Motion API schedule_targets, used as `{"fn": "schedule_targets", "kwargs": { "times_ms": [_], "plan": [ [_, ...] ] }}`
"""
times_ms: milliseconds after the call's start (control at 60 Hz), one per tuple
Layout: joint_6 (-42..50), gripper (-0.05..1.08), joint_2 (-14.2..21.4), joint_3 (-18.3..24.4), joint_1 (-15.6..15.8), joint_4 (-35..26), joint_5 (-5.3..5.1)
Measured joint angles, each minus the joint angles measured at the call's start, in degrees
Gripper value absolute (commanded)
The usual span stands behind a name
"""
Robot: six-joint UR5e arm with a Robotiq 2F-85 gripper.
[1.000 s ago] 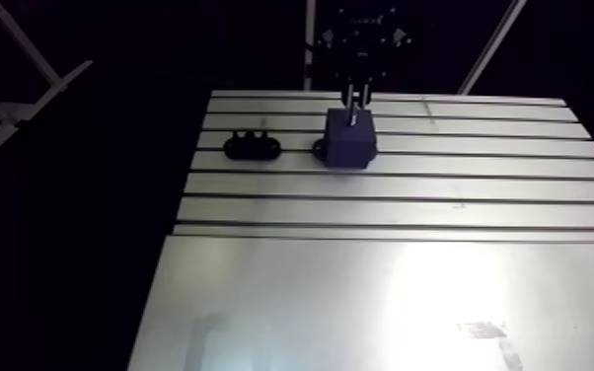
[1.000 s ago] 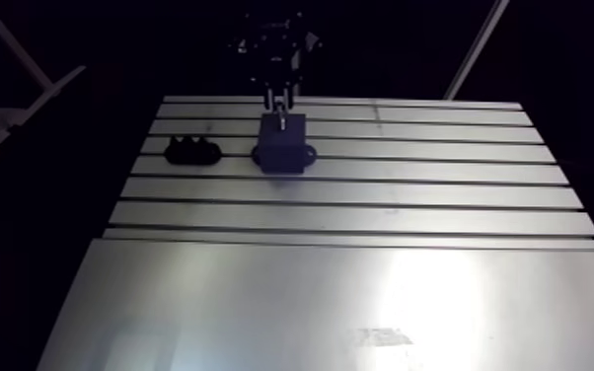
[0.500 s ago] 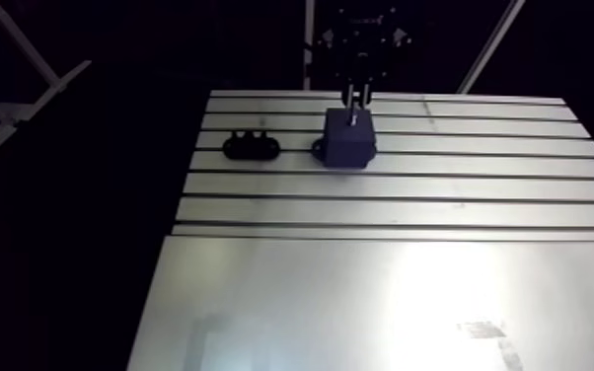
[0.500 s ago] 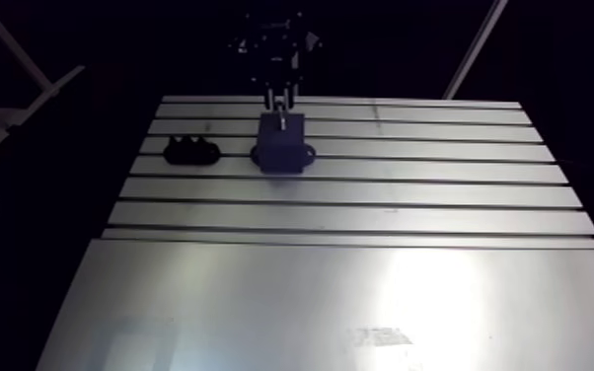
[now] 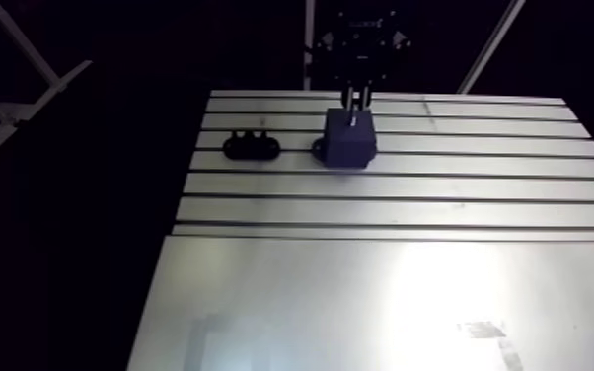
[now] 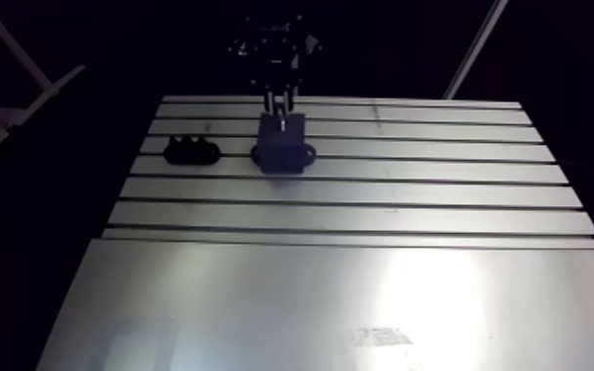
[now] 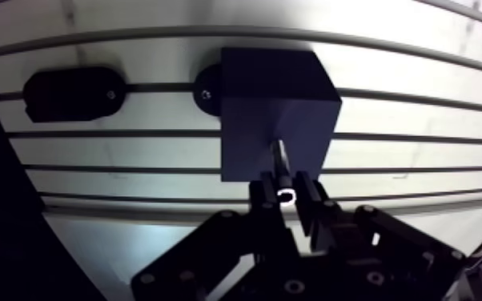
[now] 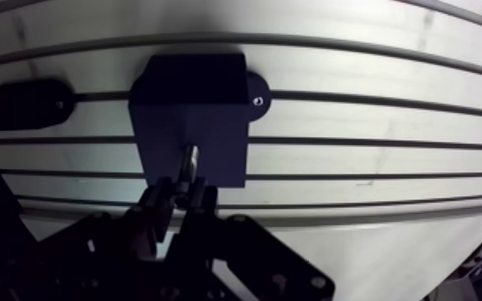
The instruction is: Pick up the M10 bolt and insert it into the hole until fully seated.
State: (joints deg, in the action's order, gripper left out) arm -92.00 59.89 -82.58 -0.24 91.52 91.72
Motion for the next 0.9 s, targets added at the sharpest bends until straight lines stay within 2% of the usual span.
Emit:
{"fn": "schedule_targets", "kwargs": {
  "times_ms": [350, 500, 533, 567, 583, 600, 617, 633, 650, 667, 683, 700, 717, 733, 750, 767, 900],
  "plan": [
    [0.08, 1.08, 0.0, -0.46, -0.1, 0.03, -0.03],
    [0.19, 1.02, 0.0, -0.63, -0.1, 0.07, -0.06],
    [0.2, 0.97, 0.0, -0.66, -0.11, 0.07, -0.06],
    [0.2, 0.77, 0.0, -0.69, -0.11, 0.08, -0.05],
    [0.21, 0.77, 0.0, -0.7, -0.11, 0.08, -0.05],
    [0.21, 0.64, 0.0, -0.71, -0.11, 0.09, -0.05],
    [0.21, 0.64, 0.0, -0.72, -0.11, 0.09, -0.05],
    [0.21, 0.5, 0.0, -0.73, -0.11, 0.09, -0.04],
    [0.21, 0.5, 0.01, -0.73, -0.11, 0.09, -0.04],
    [0.22, 0.35, 0.0, -0.73, -0.11, 0.09, -0.04],
    [0.21, 0.35, 0.01, -0.74, -0.11, 0.09, -0.03],
    [0.21, 0.19, 0.01, -0.74, -0.11, 0.09, -0.03],
    [0.21, 0.19, 0.01, -0.74, -0.11, 0.09, -0.02],
    [0.21, 0.06, 0.02, -0.75, -0.11, 0.1, -0.03],
    [0.2, 0.06, 0.02, -0.76, -0.12, 0.09, -0.02],
    [0.19, 0.02, 0.04, -0.77, -0.12, 0.09, -0.01],
    [0.15, 0.01, 0.18, -0.81, -0.16, 0.1, 0.06]
  ]
}}
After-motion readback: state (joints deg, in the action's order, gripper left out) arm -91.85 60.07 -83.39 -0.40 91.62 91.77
